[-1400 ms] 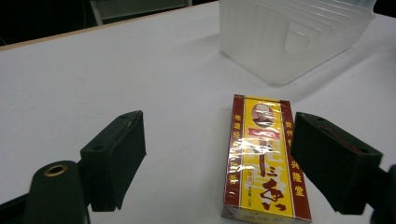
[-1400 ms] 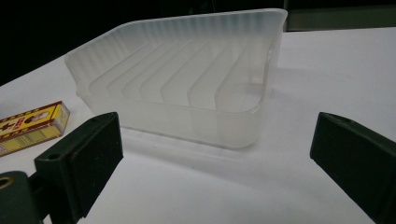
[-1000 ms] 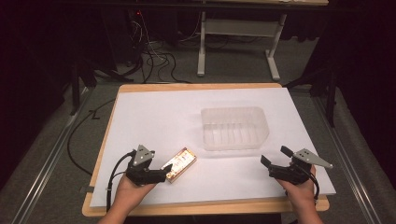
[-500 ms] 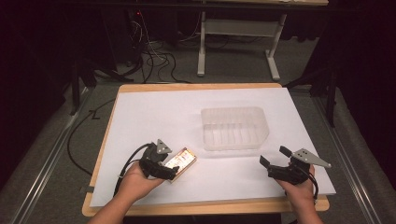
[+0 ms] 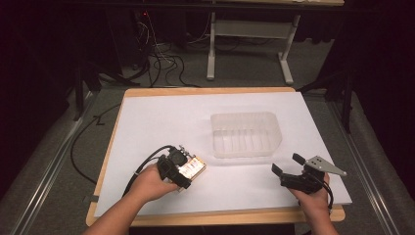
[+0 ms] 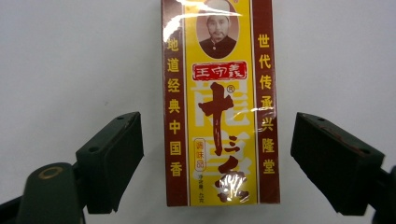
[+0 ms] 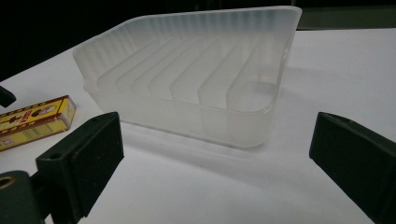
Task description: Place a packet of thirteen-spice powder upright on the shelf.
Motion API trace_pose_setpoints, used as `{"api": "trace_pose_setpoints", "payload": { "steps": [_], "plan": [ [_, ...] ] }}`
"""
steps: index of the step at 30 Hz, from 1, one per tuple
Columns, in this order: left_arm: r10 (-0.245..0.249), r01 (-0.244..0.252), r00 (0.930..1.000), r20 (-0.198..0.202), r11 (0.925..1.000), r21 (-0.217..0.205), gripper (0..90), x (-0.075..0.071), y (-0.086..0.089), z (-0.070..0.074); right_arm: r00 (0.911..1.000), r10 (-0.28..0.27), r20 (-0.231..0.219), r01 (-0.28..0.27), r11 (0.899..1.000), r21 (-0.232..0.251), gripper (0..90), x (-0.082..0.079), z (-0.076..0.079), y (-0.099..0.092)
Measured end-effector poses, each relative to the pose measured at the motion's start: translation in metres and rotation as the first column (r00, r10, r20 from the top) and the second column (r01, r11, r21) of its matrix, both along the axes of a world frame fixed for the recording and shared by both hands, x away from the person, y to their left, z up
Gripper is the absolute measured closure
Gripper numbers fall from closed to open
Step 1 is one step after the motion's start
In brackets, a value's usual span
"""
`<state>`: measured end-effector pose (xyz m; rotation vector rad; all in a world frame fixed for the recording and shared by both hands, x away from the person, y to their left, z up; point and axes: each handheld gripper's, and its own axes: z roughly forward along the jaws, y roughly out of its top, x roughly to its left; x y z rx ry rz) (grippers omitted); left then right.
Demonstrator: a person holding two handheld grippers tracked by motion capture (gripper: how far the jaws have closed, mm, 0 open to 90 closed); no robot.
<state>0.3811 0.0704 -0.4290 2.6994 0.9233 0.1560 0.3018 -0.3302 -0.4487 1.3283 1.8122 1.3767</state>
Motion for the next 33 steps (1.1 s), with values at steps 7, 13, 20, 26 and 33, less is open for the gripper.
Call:
{"api": "trace_pose_setpoints", "payload": {
  "steps": [7,13,20,26,33],
  "plan": [
    [-0.004,0.007,0.9985,-0.055,0.9981,0.061,15.0,0.006,-0.013,-0.006,1.0,0.003,0.0,-0.003,1.0,0.0,3.3,0.0,0.0,0.0],
    [0.001,0.005,0.9978,-0.066,0.9955,0.094,15.5,0.008,-0.017,-0.011,1.0,0.0,0.0,0.0,1.0,0.004,3.3,0.0,0.0,0.0],
    [-0.012,0.024,0.9956,-0.093,0.9911,0.131,20.1,0.009,-0.019,-0.018,1.0,0.002,-0.002,-0.002,1.0,-0.001,3.4,0.0,0.0,0.001],
    [-0.015,0.025,0.996,-0.088,0.9923,0.121,27.8,0.009,-0.017,-0.016,1.0,0.001,0.0,-0.001,1.0,0.0,3.4,0.0,0.0,0.0],
    [0.003,0.005,0.9964,-0.085,0.9949,0.1,31.3,0.008,-0.015,-0.016,1.0,0.001,-0.002,-0.001,1.0,-0.001,3.4,0.0,0.0,0.0]
  ]
}}
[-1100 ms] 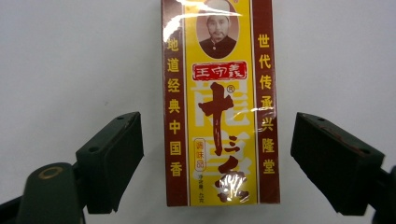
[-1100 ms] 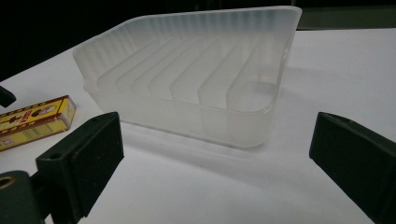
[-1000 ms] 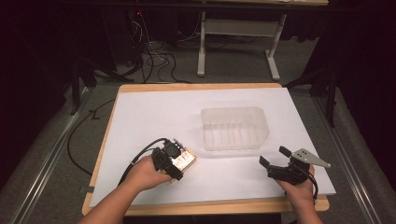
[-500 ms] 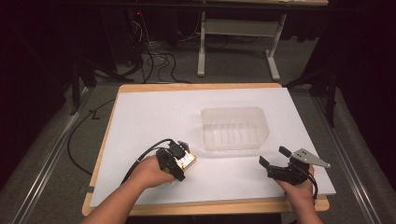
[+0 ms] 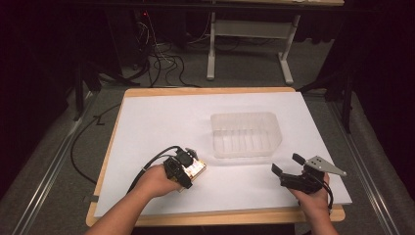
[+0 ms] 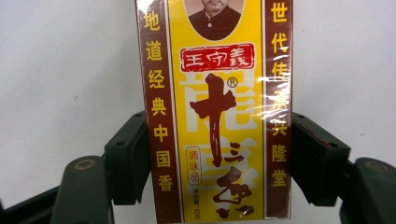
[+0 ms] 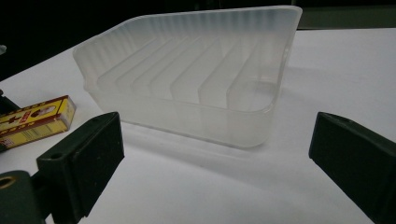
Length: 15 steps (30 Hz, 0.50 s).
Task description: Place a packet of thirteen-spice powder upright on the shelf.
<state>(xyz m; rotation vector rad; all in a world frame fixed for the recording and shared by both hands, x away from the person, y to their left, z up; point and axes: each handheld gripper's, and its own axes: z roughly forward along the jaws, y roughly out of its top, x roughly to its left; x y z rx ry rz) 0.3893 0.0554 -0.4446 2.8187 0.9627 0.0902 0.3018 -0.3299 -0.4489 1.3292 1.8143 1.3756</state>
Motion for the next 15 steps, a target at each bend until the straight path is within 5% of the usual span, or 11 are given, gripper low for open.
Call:
{"api": "trace_pose_setpoints", "payload": {
  "steps": [15],
  "plan": [
    [0.053,-0.05,0.9968,0.06,0.9972,-0.056,32.3,-0.009,0.011,0.001,1.0,-0.002,0.0,0.002,1.0,0.004,3.5,0.0,0.0,0.0]
  ]
}}
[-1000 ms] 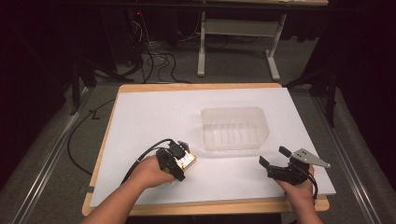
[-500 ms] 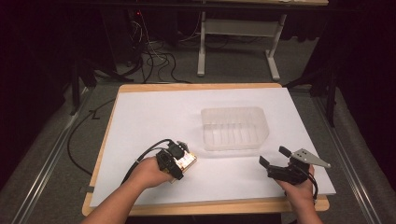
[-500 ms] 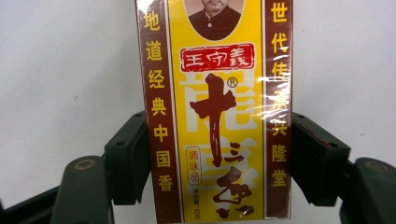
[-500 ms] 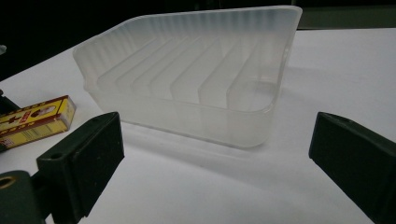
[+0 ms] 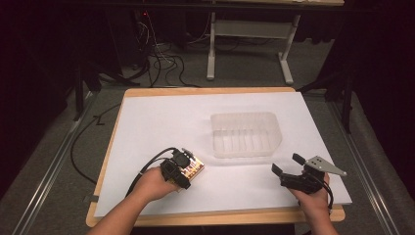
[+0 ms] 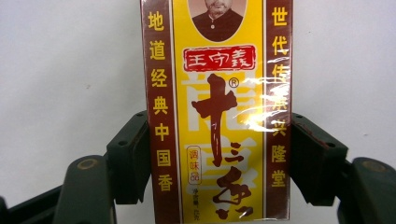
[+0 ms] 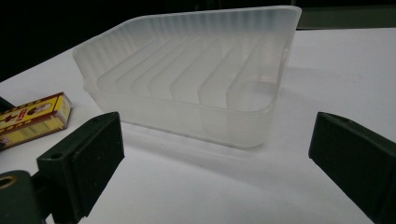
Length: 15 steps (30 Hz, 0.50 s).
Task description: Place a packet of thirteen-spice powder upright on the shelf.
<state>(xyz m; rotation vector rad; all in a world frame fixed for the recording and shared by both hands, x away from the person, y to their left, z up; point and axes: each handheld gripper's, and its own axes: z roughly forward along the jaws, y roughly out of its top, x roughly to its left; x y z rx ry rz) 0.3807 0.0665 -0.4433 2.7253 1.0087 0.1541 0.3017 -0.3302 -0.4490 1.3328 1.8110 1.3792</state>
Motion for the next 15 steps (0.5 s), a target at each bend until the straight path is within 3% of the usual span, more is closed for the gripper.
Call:
{"api": "trace_pose_setpoints", "payload": {
  "steps": [4,8,15],
  "plan": [
    [0.023,-0.022,0.9993,0.029,0.9984,-0.052,32.3,-0.004,0.008,0.001,1.0,0.001,0.001,-0.001,1.0,0.0,3.6,0.0,-0.001,0.0],
    [0.052,-0.044,0.9963,0.068,0.9922,-0.117,32.4,-0.009,0.016,0.002,1.0,-0.001,-0.005,0.001,1.0,0.009,4.0,0.001,-0.001,-0.001],
    [0.097,-0.056,0.9816,0.164,0.9694,-0.239,32.3,-0.018,0.027,0.004,1.0,-0.004,0.002,0.004,1.0,0.014,4.0,0.0,0.0,0.0]
  ]
}}
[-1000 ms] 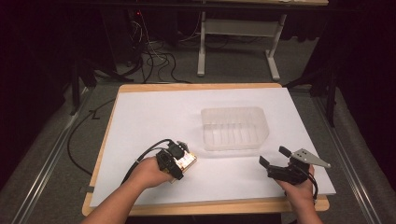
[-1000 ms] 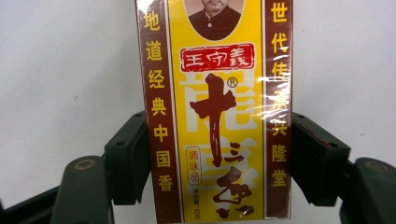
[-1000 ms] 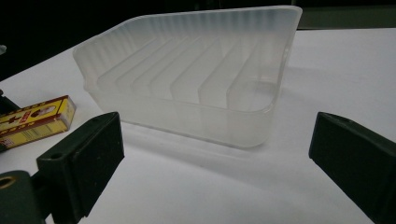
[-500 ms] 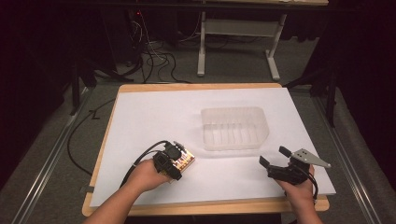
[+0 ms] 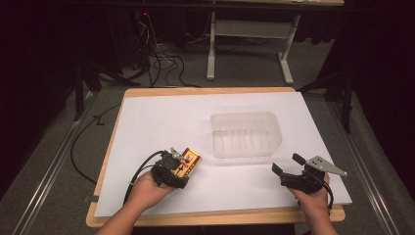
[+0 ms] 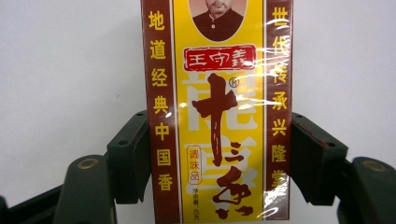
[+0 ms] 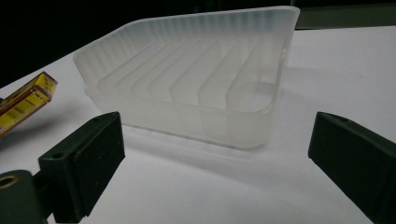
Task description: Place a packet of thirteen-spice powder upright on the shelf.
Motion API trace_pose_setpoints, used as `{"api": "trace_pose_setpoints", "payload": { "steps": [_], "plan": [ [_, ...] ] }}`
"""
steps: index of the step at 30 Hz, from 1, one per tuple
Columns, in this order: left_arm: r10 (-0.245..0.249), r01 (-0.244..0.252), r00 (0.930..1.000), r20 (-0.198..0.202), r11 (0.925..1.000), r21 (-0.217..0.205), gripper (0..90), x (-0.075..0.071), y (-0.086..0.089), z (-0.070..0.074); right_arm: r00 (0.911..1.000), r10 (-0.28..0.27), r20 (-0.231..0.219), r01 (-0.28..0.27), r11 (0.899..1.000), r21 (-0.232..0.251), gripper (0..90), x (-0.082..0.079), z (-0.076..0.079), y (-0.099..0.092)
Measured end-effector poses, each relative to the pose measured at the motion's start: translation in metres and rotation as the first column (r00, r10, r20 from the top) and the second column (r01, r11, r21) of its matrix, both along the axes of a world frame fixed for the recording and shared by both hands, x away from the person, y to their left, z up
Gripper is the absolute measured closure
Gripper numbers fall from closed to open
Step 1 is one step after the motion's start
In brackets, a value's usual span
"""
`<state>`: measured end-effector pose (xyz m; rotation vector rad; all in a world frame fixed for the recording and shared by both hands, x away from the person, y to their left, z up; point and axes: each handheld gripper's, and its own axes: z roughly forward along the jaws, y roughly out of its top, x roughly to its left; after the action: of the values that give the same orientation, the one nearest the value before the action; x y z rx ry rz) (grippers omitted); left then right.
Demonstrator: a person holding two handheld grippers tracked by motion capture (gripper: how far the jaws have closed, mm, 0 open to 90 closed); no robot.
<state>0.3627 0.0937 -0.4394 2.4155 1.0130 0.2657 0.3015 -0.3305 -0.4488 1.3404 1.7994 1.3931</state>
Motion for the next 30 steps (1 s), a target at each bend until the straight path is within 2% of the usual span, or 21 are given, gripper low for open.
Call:
{"api": "trace_pose_setpoints", "payload": {
  "steps": [5,6,7,11,18,20,23,25,28,30],
  "plan": [
    [0.024,-0.019,0.9973,0.07,0.9977,-0.064,32.3,-0.006,0.004,-0.004,0.9997,0.022,0.009,-0.022,1.0,0.001,4.1,-0.001,0.001,0.005],
    [0.024,-0.019,0.9973,0.07,0.9977,-0.064,32.3,-0.006,0.004,-0.004,0.9996,0.027,0.01,-0.027,1.0,-0.001,4.1,-0.001,0.002,0.006],
    [0.029,-0.019,0.9948,0.098,0.9949,-0.099,32.3,-0.009,0.006,-0.006,0.9994,0.032,0.012,-0.032,0.999,-0.001,4.6,-0.002,0.002,0.007],
    [0.046,-0.023,0.987,0.154,0.9885,-0.15,32.4,-0.014,0.008,-0.008,0.9983,0.054,0.023,-0.054,0.999,-0.001,6.5,-0.002,0.002,0.01],
    [0.036,0.01,0.9746,0.221,0.9791,-0.203,32.4,-0.026,0.004,-0.008,0.9958,0.082,0.04,-0.082,0.997,-0.018,6.8,-0.004,0.003,0.022],
    [0.032,0.024,0.9692,0.244,0.975,-0.221,32.4,-0.03,0.003,-0.006,0.9949,0.091,0.044,-0.09,0.996,-0.024,6.5,-0.003,0.004,0.028],
    [0.03,0.043,0.9644,0.263,0.9623,-0.269,32.4,-0.033,0.003,-0.003,0.993,0.11,0.042,-0.109,0.993,-0.039,6.5,-0.003,0.006,0.037],
    [0.022,0.06,0.9581,0.286,0.9596,-0.275,32.4,-0.035,0.002,-0.003,0.992,0.118,0.044,-0.116,0.992,-0.054,6.7,-0.004,0.009,0.043],
    [0.014,0.068,0.9572,0.289,0.9601,-0.271,32.4,-0.035,0.001,-0.003,0.9907,0.129,0.043,-0.126,0.99,-0.062,6.8,-0.003,0.012,0.052],
    [0.015,0.073,0.9551,0.296,0.9563,-0.283,32.4,-0.036,-0.001,-0.003,0.9896,0.137,0.043,-0.134,0.989,-0.066,7.3,-0.001,0.014,0.059]
  ]
}}
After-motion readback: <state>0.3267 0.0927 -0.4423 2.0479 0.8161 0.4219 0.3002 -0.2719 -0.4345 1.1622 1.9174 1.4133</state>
